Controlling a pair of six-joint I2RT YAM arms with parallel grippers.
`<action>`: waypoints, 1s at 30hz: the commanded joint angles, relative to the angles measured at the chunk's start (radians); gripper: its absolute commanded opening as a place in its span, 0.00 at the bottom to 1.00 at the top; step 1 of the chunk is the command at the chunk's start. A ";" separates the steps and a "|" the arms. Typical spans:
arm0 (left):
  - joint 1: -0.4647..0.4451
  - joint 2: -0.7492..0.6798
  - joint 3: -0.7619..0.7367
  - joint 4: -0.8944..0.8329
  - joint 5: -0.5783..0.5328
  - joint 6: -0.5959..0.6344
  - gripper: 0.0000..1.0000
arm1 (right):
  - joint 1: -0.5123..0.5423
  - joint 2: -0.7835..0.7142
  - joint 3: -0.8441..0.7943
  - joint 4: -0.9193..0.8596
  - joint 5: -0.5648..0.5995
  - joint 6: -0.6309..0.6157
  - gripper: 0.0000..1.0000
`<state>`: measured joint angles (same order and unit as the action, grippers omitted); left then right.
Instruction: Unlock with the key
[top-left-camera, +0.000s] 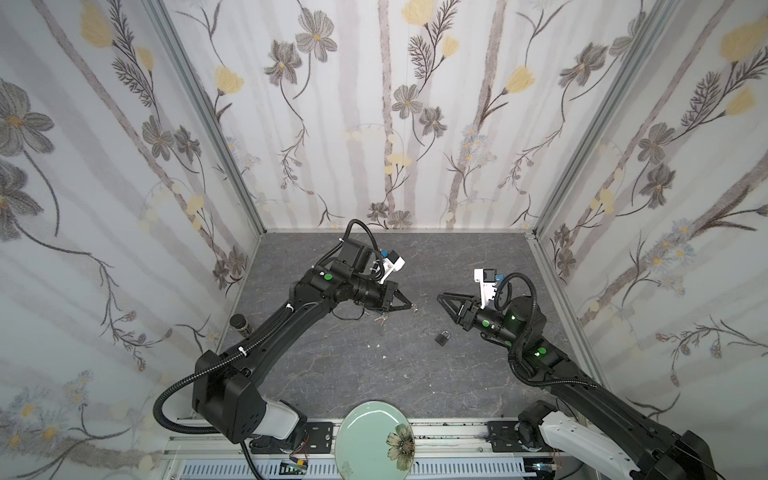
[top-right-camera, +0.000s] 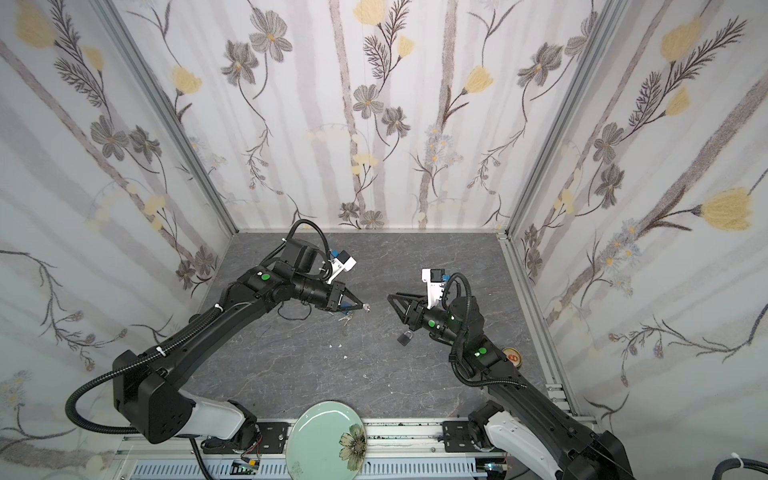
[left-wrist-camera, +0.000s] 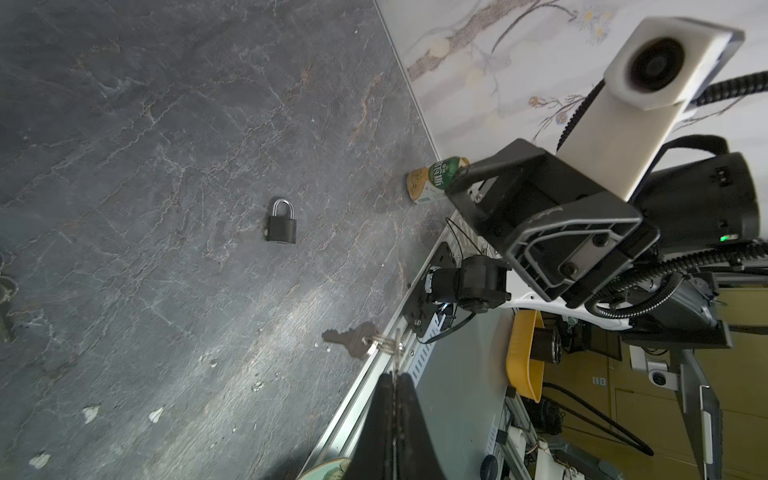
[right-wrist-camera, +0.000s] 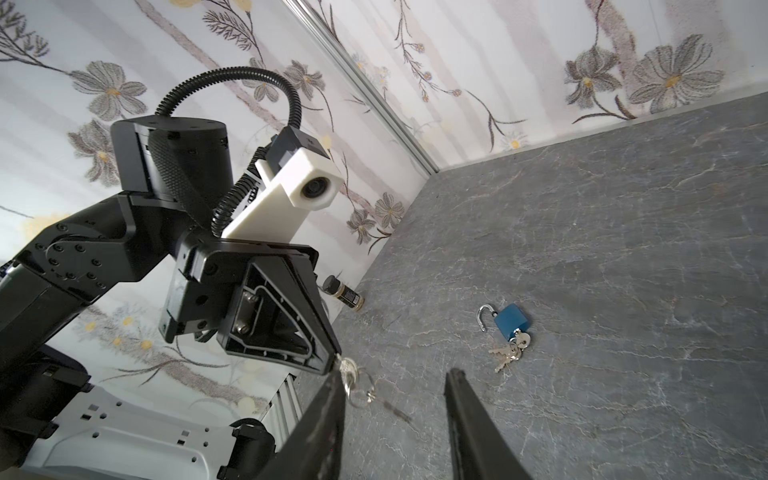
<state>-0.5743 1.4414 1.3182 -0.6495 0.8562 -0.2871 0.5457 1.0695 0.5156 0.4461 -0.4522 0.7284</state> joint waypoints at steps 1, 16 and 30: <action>-0.007 -0.002 0.011 -0.065 0.006 0.072 0.00 | 0.000 0.029 -0.039 0.245 -0.102 0.065 0.42; -0.024 -0.059 -0.056 0.159 0.124 -0.058 0.00 | 0.037 0.121 -0.139 0.589 -0.189 0.196 0.49; -0.029 -0.090 -0.094 0.237 0.145 -0.095 0.00 | 0.079 0.194 -0.093 0.674 -0.247 0.226 0.41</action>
<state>-0.6029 1.3602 1.2282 -0.4538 0.9852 -0.3737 0.6170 1.2549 0.4072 1.0573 -0.6773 0.9417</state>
